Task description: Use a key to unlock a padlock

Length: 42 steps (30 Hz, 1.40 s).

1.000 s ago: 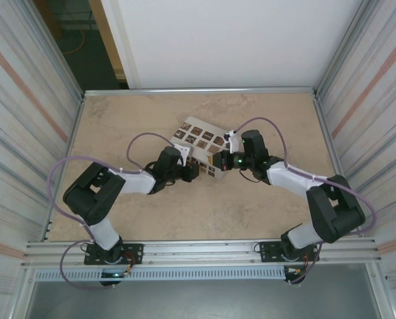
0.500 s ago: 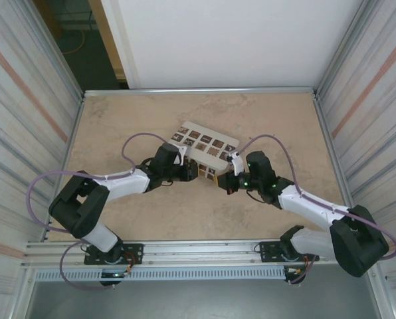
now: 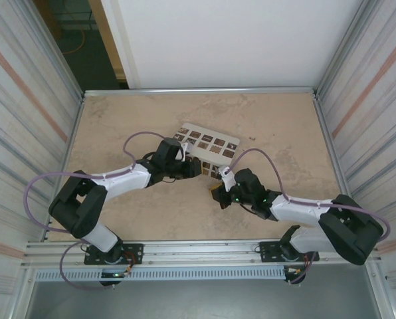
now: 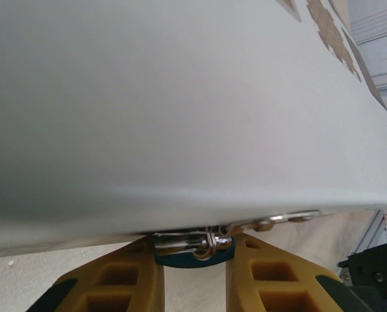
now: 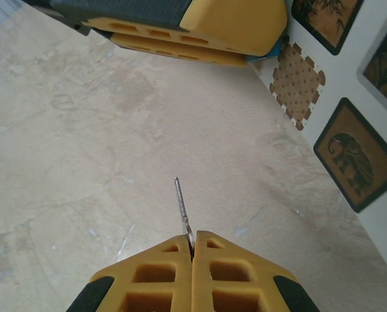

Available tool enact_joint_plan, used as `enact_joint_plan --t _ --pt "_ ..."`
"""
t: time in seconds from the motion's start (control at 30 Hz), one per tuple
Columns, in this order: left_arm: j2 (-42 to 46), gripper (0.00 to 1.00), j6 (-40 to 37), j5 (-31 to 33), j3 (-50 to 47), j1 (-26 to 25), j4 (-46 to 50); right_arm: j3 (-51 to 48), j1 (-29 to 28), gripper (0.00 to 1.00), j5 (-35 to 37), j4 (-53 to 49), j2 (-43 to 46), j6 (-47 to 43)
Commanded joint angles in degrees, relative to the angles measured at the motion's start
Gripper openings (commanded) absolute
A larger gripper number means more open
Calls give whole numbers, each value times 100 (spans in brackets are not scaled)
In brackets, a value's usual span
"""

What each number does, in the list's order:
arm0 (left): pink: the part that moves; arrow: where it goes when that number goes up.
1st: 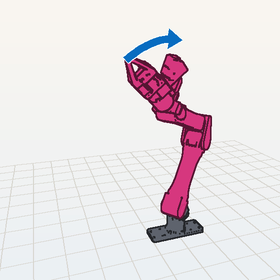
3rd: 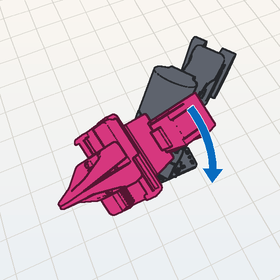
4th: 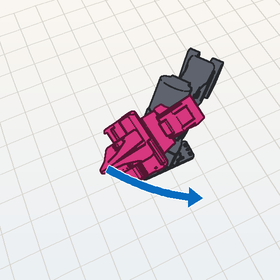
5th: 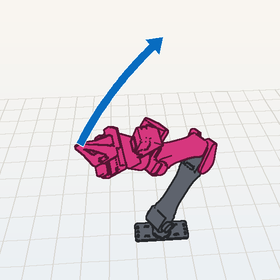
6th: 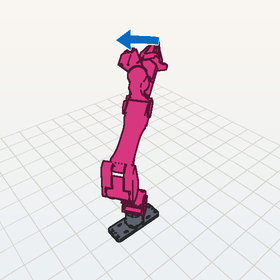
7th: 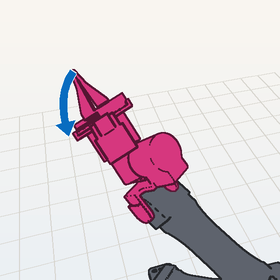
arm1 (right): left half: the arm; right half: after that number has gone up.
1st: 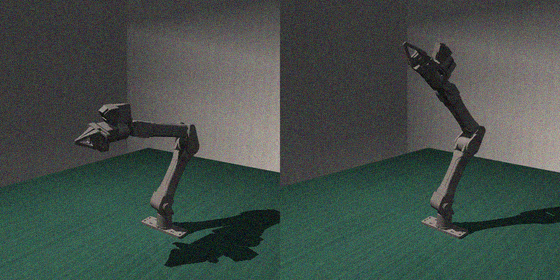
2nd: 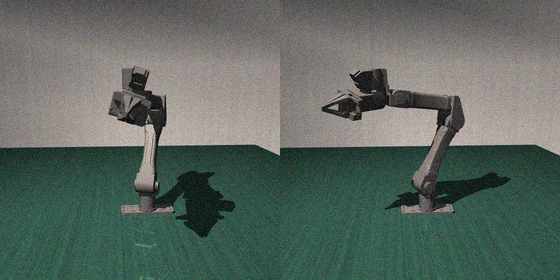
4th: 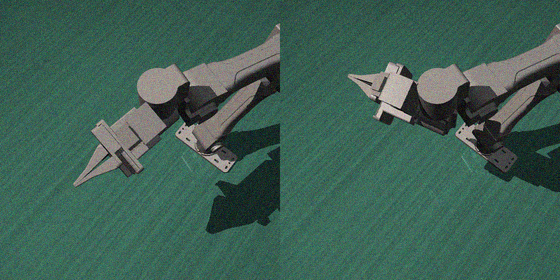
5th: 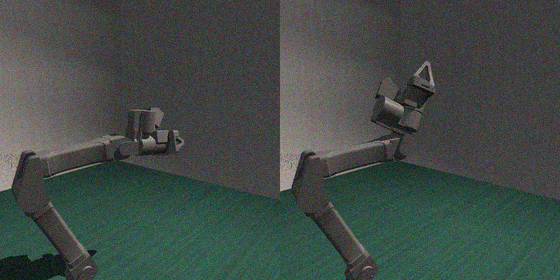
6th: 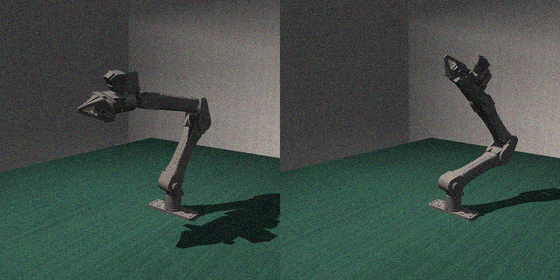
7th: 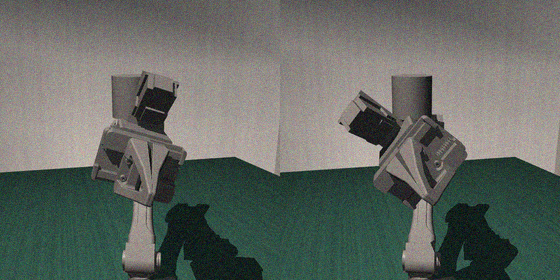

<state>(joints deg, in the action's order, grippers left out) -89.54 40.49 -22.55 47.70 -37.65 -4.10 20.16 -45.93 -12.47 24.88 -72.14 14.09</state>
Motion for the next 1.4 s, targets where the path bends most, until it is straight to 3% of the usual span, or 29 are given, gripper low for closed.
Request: enact_joint_plan --t 0.0,0.43,0.83,1.37 --pt "217 22 202 -210 239 -55 -47 -100 -89 0 576 690 -170 -316" --pt "217 21 324 -277 315 -55 31 -119 -170 0 1009 1462 -669 -495" --pt "231 21 355 -266 262 -51 -10 12 -21 0 787 2075 -1255 -338" --pt "226 21 381 -303 238 -54 -56 82 172 0 569 2277 -1344 -187"
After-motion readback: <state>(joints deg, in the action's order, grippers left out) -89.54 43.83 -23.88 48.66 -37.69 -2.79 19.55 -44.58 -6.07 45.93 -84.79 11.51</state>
